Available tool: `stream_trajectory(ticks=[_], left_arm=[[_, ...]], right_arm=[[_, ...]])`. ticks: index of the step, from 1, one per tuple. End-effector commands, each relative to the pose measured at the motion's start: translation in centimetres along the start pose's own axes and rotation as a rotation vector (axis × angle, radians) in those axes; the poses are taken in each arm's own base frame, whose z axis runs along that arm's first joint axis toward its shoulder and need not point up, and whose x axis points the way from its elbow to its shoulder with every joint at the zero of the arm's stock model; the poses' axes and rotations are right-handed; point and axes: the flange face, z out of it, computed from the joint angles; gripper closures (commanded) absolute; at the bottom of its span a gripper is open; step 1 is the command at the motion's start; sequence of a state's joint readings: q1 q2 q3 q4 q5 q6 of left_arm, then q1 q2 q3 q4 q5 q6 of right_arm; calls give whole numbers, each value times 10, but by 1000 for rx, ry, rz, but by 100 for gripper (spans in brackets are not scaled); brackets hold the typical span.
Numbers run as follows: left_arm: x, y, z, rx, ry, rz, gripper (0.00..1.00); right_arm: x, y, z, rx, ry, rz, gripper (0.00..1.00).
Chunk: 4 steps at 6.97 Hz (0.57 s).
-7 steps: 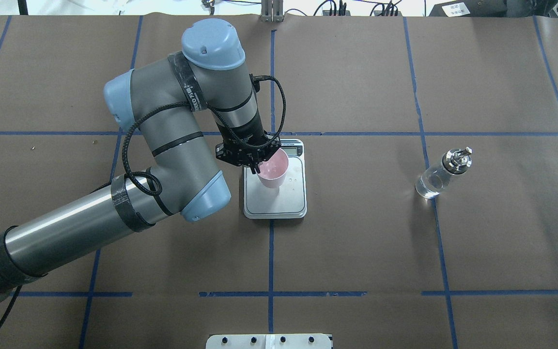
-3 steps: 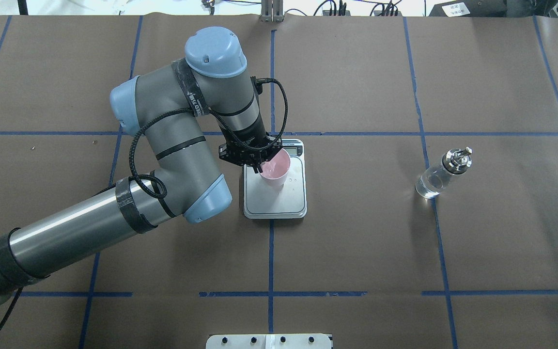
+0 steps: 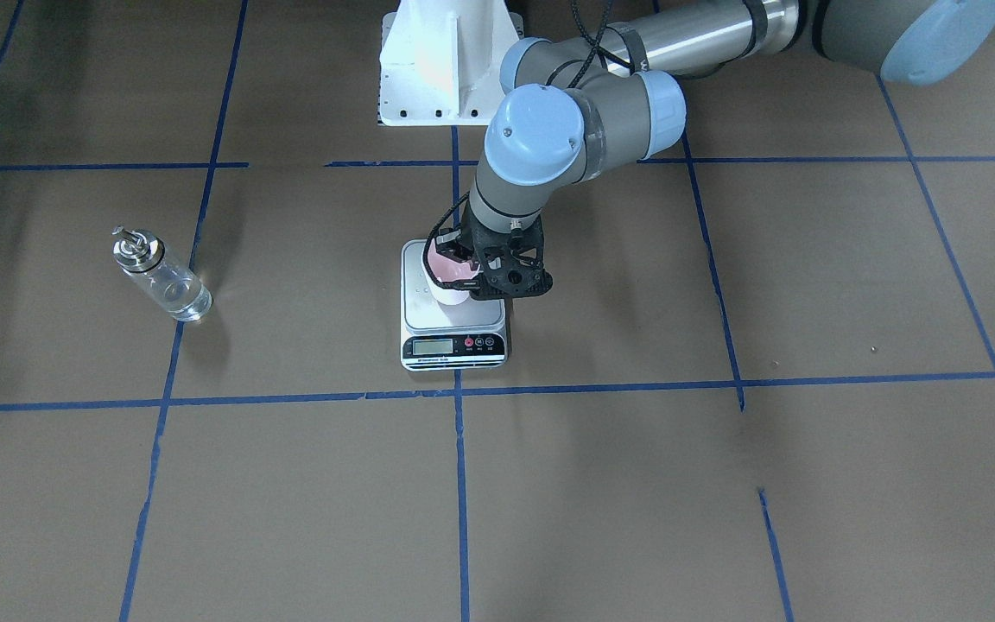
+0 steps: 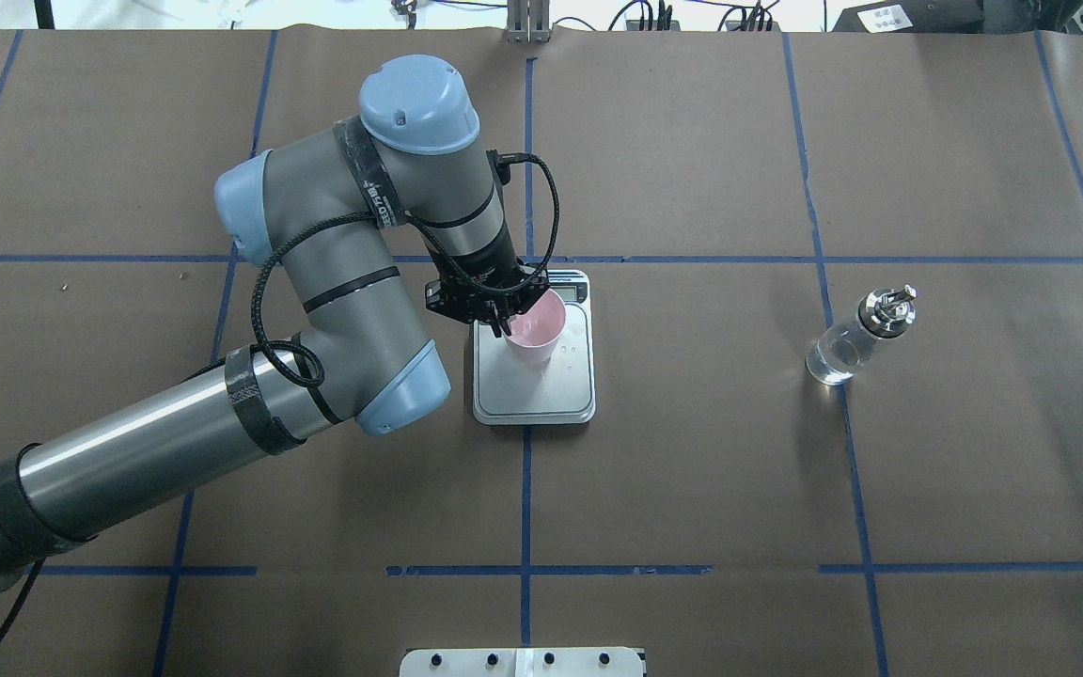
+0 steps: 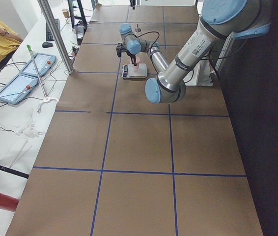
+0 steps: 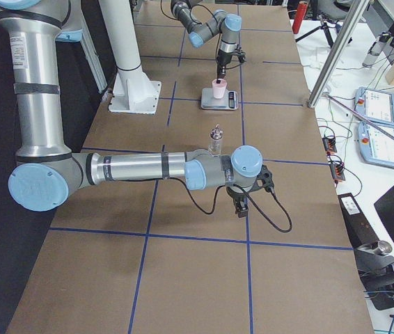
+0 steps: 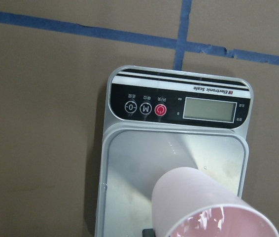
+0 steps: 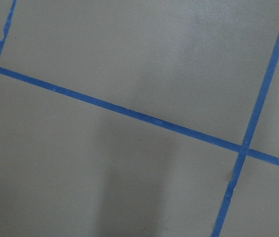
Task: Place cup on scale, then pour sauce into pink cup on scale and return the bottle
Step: 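Carry the pink cup with the left gripper onto the scale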
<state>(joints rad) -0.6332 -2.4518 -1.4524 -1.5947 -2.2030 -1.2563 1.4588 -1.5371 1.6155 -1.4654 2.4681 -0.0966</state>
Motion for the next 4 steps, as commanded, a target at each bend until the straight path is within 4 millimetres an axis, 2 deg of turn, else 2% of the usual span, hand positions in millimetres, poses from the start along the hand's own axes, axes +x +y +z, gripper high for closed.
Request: stream_trajectory(ticks=[1,2,3,4], left_arm=[[0,0,1,-3,-1,1,79],[1,1,-1,-1,4,5,78],[2,3,-5,2,10,7,60],[3,9,-20,16,32,22,50]], right_arm=[[-1,-1,-1,2,0,-3,0],[-1,-3,-1,3,2,-4,0],[-1,-4,-2,4,2,-5,0],[-7,-9,-2,6,-1,9,0]])
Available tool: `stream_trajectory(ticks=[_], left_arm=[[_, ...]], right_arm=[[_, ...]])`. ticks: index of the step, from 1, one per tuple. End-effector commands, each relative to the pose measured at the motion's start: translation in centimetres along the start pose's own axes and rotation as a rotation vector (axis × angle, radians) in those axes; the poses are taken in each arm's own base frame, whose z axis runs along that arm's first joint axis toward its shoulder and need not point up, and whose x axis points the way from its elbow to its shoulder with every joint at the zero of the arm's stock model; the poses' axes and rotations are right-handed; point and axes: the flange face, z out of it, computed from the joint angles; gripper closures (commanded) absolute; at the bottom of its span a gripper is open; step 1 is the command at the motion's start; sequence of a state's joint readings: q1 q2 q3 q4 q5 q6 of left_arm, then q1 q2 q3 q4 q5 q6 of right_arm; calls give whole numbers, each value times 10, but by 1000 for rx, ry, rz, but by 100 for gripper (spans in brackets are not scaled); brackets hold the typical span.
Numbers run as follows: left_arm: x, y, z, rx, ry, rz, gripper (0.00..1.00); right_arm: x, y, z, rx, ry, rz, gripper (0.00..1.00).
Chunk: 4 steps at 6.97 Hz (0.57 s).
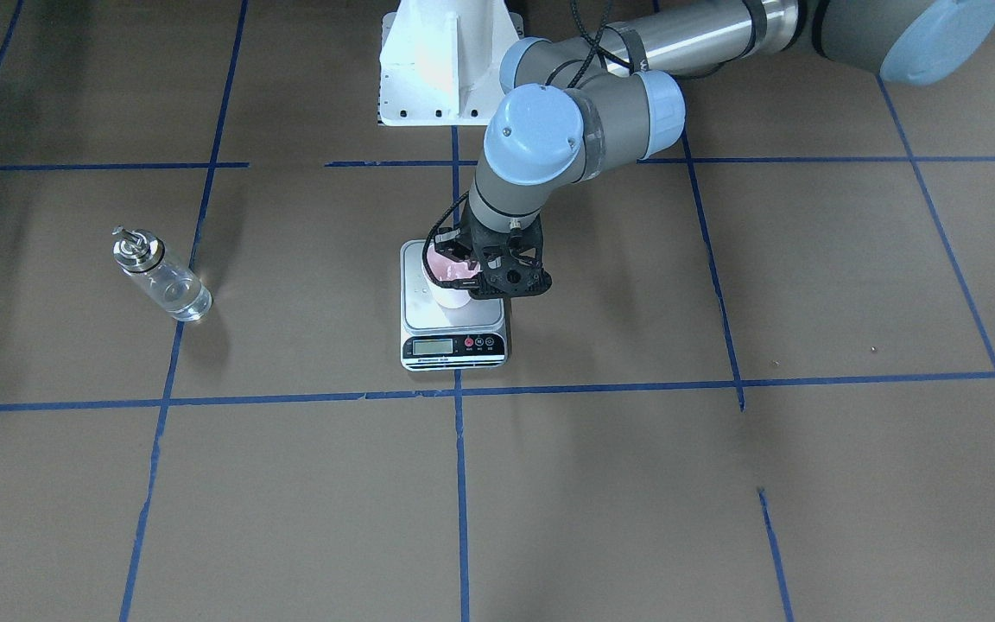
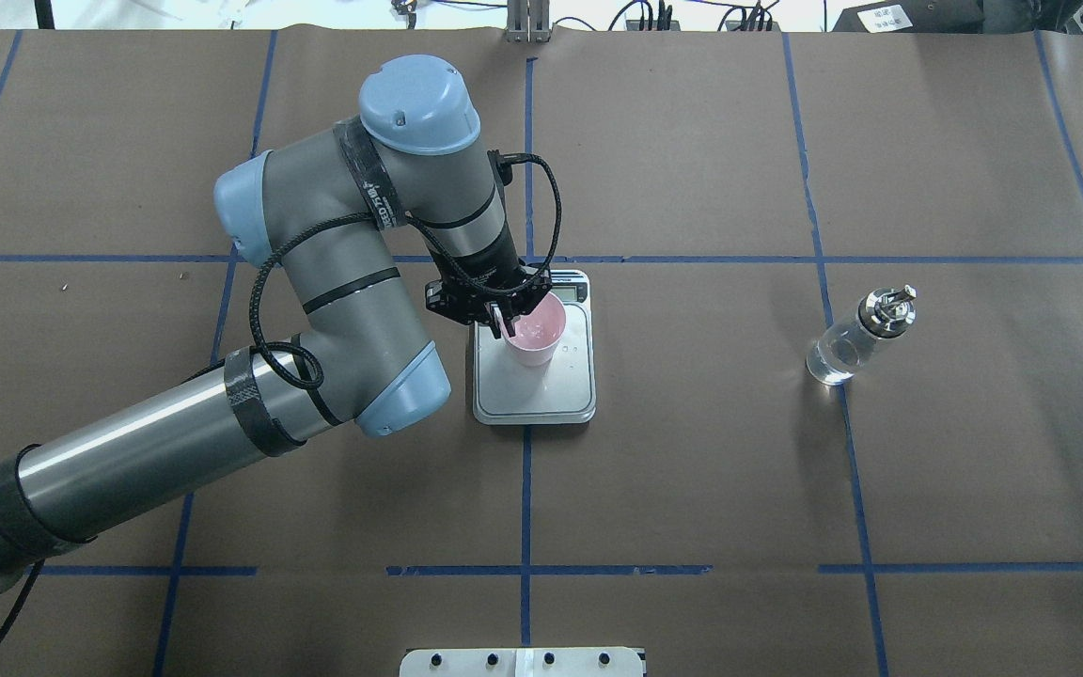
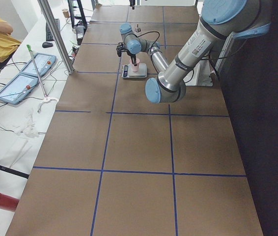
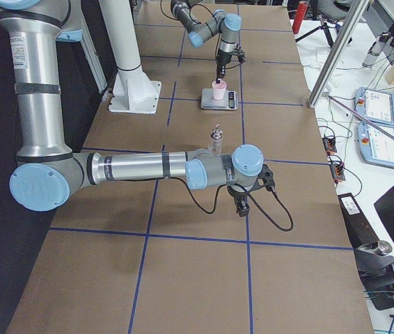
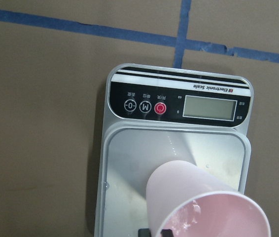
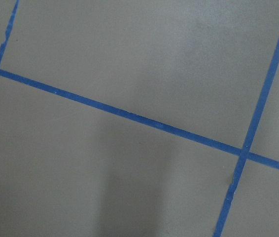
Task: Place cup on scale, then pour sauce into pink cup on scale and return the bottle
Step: 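Carry the pink cup with the left gripper onto the scale, then release the cup with the left gripper while the right arm reaches for the bottle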
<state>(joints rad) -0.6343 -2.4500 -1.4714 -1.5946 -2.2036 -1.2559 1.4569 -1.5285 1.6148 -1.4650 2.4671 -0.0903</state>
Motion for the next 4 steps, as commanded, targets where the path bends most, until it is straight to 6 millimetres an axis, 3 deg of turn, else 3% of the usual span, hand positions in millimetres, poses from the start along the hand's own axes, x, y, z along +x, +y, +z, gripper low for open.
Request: stream_trajectory(ticks=[1,3,4], left_arm=[[-11,13,-33,38,48,28,45],[-46,22,-77,90,100,44,43],[-48,24,-86,100,112,48,43]], right_arm=[[-22,-14,9,19,-8,-48,0],[-53,-20,18,113,-35,78,0],[-74,-6,27,199,-85,95,0]])
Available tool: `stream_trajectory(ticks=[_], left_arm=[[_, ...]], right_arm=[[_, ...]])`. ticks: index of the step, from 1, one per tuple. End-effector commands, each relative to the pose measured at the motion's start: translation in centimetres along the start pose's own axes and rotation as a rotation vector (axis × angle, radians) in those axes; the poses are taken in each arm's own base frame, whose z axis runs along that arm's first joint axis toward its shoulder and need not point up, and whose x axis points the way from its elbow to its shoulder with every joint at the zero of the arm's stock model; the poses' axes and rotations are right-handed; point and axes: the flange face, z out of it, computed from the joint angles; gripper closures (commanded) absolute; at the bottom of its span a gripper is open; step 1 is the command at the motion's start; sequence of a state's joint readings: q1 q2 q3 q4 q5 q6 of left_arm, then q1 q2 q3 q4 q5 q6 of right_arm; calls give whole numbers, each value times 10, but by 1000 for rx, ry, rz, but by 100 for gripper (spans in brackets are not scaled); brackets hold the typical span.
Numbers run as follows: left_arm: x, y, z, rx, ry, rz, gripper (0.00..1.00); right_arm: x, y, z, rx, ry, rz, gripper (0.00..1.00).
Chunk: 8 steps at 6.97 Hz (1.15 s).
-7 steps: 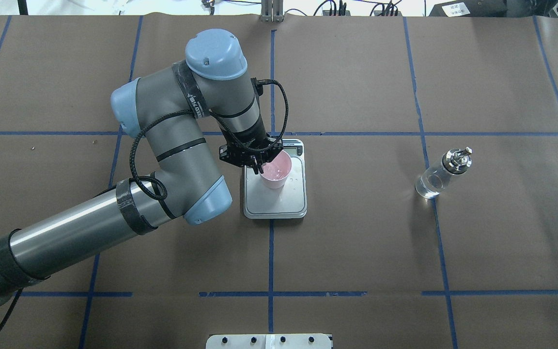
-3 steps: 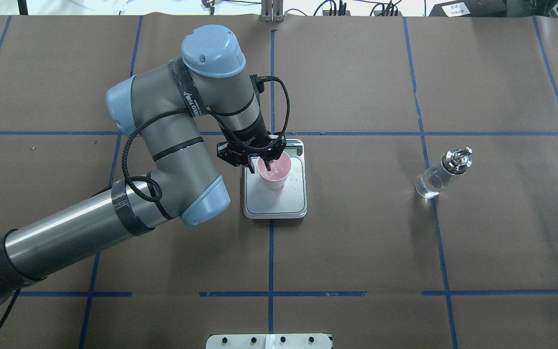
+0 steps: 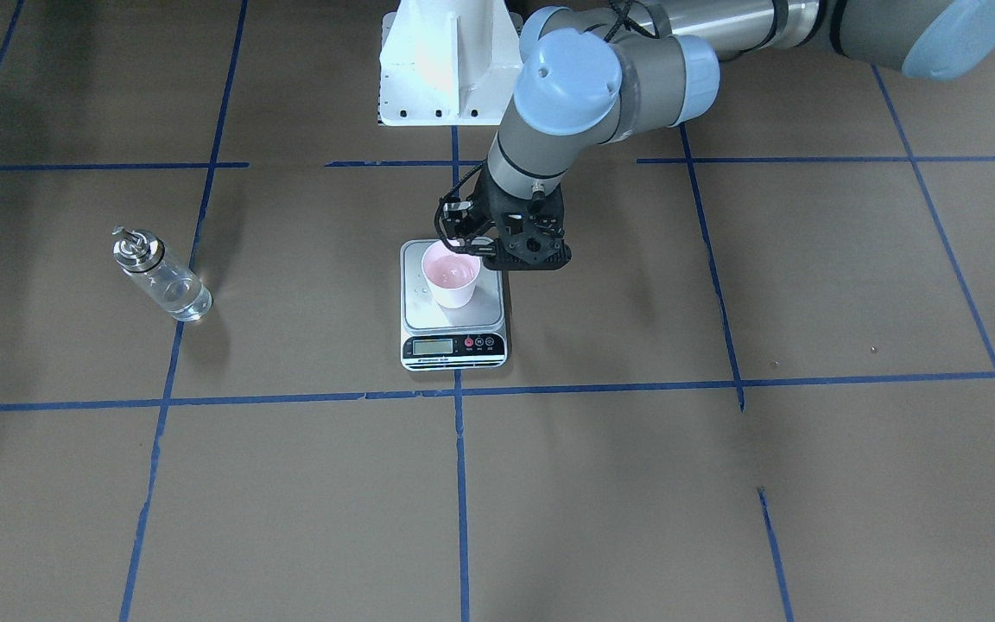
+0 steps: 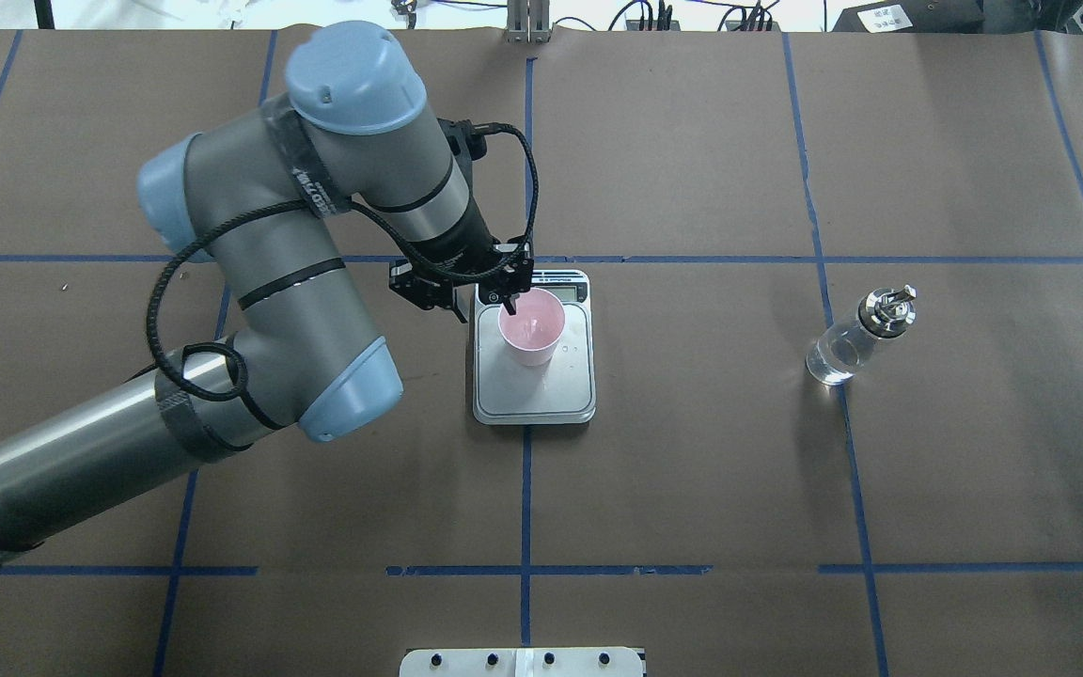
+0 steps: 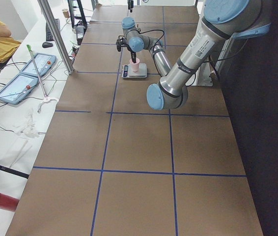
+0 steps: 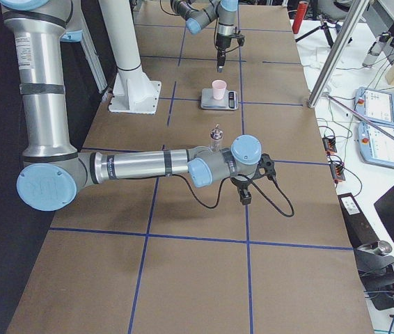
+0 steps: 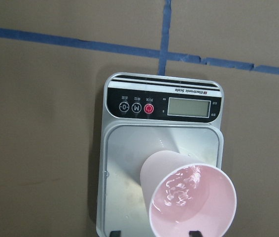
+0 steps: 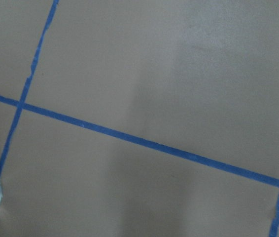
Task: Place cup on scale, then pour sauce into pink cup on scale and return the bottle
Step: 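Release the cup with the left gripper while the right arm reaches for the bottle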
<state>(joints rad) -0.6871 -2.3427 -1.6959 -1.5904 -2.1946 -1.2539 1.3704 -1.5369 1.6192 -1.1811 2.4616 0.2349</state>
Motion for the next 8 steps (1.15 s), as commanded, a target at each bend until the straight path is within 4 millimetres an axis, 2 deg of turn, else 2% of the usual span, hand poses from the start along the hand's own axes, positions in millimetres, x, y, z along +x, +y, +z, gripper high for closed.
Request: stream_trajectory(ticks=[1,3,5,7,8], left_arm=[[-9,1,-21,25,23,6,43],[-13,-6,-27,44,21,-1,43],[-13,-7,-28,47,20,-4,43],[-16,-9,-29,50,19,-7,42],[-16,-9,-29,50,19,-7,42]], right_arm=[[-37,38,22,131,-99,60,0],[-80,57,28,116,-151,78,0],[-143,103,39,57,-164,88,0],[-230,131,79,72,-126,116,1],[-266,151,113,120,-72,101,2]])
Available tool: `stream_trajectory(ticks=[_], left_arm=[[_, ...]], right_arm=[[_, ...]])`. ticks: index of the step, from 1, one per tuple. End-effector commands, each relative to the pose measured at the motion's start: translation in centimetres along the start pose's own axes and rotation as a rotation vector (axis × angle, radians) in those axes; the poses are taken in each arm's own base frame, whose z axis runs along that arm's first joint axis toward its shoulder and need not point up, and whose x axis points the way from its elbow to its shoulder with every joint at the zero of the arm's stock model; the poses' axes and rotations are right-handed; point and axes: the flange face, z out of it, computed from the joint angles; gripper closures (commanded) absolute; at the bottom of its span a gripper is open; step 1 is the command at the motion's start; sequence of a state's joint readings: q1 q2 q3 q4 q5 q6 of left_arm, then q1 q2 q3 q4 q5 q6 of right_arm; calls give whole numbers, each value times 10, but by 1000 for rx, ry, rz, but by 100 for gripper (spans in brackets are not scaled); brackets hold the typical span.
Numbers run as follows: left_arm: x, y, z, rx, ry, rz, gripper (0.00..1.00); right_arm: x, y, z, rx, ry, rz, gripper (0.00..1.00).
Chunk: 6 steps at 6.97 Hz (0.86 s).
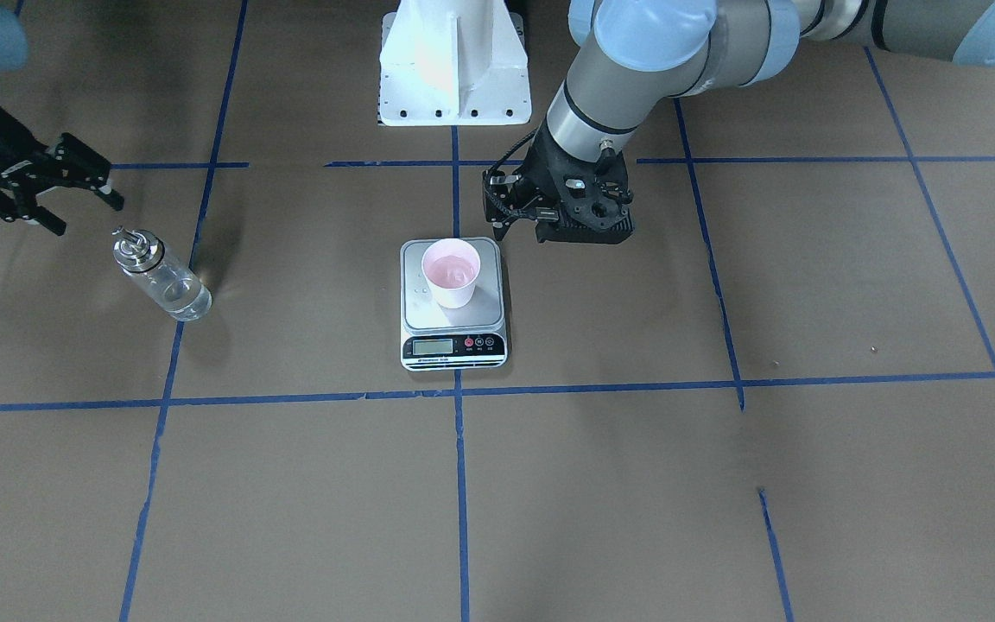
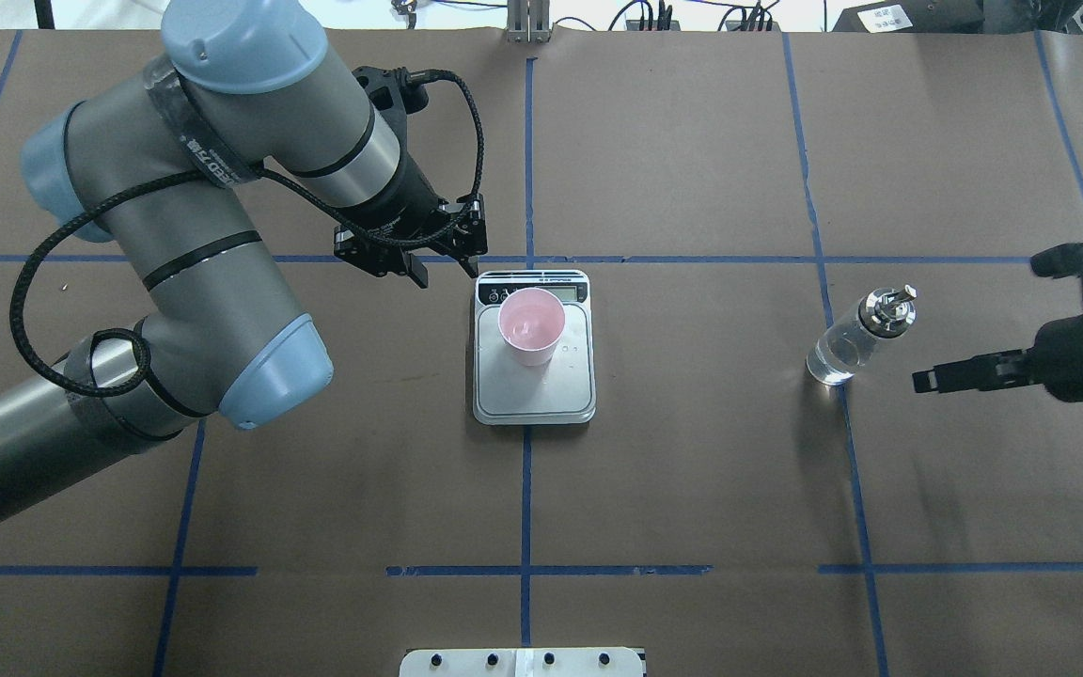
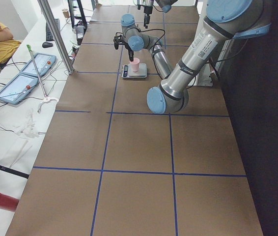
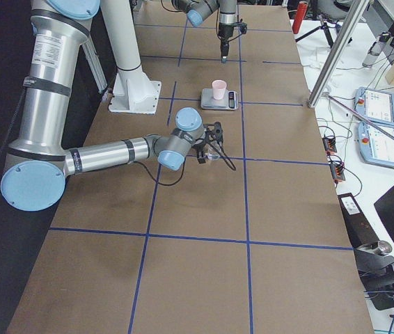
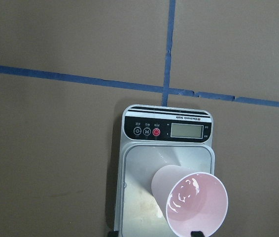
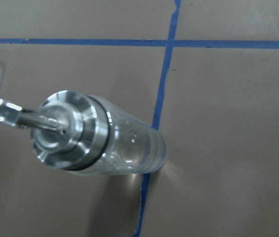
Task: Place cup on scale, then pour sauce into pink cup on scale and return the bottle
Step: 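Close the right gripper around the glass bottle while the left arm withdraws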
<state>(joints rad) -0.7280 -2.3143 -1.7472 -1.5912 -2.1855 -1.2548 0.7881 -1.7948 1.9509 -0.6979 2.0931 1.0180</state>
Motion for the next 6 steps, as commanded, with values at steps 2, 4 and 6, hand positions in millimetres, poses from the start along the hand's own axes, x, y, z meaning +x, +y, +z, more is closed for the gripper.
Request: stream_trajectory(ticks=[2,4,6], left_arm=[[-2,-4,-4,8,1,-5,42],[-24,-25,-19,45,-8,0,42],[-70,-35,-40,82,-29,69,42]], right_arm=[[-43,34,44,113,79,-9,2],[-51,33,55,275,150,-36,3],[-66,46,69,399,166,56,2]])
